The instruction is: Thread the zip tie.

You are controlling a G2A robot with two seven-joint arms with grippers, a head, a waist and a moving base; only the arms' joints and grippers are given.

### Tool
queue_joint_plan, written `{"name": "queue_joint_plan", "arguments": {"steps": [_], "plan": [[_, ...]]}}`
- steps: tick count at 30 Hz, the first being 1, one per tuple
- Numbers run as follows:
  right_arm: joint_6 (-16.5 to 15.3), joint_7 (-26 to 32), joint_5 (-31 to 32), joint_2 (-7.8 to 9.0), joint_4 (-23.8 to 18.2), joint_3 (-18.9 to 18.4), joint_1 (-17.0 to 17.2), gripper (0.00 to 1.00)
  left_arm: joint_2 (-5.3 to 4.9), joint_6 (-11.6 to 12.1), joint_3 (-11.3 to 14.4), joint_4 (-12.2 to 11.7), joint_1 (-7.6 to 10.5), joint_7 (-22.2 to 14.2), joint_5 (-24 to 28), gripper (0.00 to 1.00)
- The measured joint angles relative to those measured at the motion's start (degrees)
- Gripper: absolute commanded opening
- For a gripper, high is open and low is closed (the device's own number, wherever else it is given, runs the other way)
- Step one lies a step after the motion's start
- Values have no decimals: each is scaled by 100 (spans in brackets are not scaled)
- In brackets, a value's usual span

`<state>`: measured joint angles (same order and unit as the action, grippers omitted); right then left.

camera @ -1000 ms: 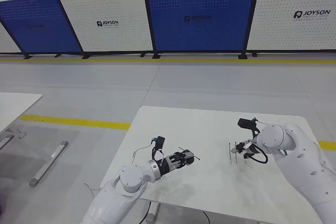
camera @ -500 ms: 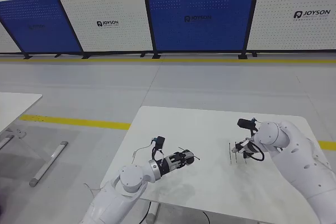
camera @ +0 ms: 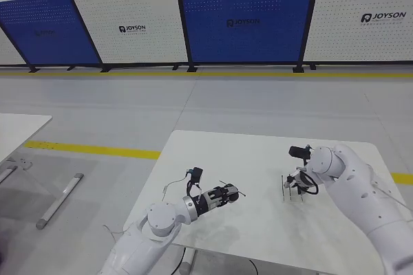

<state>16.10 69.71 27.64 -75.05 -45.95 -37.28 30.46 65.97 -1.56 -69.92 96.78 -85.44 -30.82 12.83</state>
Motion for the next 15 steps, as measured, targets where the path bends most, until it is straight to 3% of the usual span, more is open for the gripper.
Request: {"name": "queue_joint_plan", "arguments": {"steps": [15], "plan": [[-88,-78,-60,-408,885,272,-312,29,0,0,0,0,0,0,0,0]]}}
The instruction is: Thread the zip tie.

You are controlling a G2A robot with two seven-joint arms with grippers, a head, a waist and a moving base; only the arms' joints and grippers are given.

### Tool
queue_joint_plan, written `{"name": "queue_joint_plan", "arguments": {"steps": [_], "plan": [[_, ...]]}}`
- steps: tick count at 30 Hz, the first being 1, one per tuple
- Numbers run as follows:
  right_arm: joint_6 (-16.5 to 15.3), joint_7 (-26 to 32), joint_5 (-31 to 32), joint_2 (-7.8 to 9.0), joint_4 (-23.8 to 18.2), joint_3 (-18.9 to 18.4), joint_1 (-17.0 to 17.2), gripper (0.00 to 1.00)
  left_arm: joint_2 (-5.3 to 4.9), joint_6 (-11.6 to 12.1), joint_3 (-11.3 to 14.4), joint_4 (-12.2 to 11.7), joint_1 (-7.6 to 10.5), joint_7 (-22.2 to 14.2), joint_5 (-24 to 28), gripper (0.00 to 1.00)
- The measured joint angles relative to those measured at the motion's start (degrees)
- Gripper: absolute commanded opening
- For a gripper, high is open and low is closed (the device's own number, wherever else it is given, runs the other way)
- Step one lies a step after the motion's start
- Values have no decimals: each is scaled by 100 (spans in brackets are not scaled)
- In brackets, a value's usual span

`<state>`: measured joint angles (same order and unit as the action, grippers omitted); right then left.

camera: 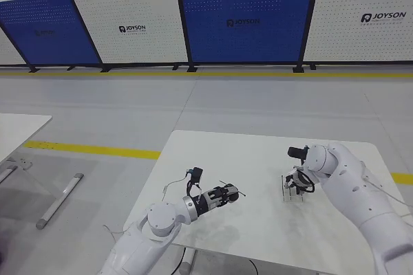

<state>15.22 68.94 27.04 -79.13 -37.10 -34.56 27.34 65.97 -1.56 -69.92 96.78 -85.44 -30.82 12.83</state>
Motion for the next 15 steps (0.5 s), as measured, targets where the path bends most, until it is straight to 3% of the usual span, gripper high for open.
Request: {"name": "queue_joint_plan", "arguments": {"steps": [10,15], "plan": [[-26,-44,7,-253,536,117,-192,24,0,0,0,0,0,0,0,0],[-40,-16,31,-374,786,174,-276,27,0,0,0,0,0,0,0,0]]}}
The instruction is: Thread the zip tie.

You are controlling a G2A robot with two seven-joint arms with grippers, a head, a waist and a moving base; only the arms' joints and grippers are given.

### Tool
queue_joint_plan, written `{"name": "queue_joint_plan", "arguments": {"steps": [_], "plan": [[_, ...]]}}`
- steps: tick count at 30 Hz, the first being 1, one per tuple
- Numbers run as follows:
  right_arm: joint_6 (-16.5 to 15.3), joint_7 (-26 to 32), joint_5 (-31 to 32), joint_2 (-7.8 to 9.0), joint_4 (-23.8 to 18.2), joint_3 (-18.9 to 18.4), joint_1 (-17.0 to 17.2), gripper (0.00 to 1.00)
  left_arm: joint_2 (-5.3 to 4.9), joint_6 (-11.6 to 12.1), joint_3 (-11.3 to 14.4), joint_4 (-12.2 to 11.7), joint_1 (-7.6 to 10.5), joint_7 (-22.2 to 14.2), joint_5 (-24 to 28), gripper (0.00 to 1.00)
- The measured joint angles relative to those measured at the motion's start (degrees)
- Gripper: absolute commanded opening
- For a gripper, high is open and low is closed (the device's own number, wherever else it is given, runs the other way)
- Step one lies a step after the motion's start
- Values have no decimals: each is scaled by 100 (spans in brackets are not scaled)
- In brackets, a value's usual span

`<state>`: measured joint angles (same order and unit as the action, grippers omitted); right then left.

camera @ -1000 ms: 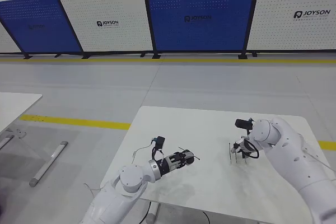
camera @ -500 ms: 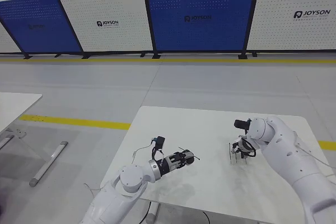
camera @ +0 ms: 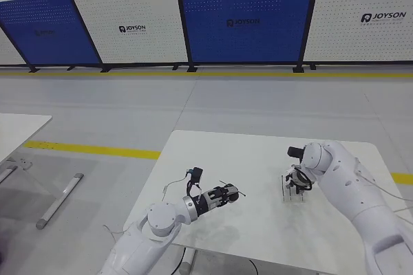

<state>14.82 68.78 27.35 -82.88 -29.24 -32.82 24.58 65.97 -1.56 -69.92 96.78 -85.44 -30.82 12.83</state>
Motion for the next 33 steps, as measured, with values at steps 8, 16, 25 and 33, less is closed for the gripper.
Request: {"name": "queue_joint_plan", "arguments": {"steps": [8,16,25,33], "plan": [[-70,11,21,-207,391,72,-133,0,0,0,0,0,0,0,0,0],[-230,-11,39,-360,666,92,-218,0,0,0,0,0,0,0,0,0],[-494,-163,59,-335,619,-24,-191,0,0,0,0,0,0,0,0,0],[-582,-155,191,-76,76,-260,29,0,0,0,0,0,0,0,0,0]]}}
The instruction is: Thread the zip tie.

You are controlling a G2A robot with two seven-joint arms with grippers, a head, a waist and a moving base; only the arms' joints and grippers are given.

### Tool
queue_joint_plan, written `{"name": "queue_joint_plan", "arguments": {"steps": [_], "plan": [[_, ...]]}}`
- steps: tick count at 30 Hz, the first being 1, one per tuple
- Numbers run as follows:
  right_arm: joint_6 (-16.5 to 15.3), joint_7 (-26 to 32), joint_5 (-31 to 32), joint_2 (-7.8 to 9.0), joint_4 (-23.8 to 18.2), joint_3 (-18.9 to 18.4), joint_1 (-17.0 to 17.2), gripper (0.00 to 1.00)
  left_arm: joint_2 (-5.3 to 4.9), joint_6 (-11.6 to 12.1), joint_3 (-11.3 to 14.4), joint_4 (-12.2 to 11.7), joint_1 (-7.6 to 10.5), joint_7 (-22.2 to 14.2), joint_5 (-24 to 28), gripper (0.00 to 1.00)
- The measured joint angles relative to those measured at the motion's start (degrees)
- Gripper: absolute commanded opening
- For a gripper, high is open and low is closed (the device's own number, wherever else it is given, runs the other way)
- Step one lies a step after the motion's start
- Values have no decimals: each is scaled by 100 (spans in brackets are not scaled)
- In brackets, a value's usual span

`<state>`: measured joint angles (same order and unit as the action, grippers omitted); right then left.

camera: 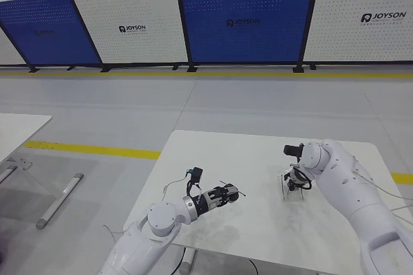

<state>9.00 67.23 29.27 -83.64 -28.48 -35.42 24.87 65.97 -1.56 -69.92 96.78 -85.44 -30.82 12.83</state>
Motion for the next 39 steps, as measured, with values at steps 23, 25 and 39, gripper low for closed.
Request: {"name": "queue_joint_plan", "arguments": {"steps": [23,25,39], "plan": [[456,-564,517,1771,-6183,-3639,3767,0,0,0,0,0,0,0,0,0],[358,-694,430,1828,-6639,-3953,4157,0,0,0,0,0,0,0,0,0],[202,-709,299,1865,-6896,-4169,4448,0,0,0,0,0,0,0,0,0]]}}
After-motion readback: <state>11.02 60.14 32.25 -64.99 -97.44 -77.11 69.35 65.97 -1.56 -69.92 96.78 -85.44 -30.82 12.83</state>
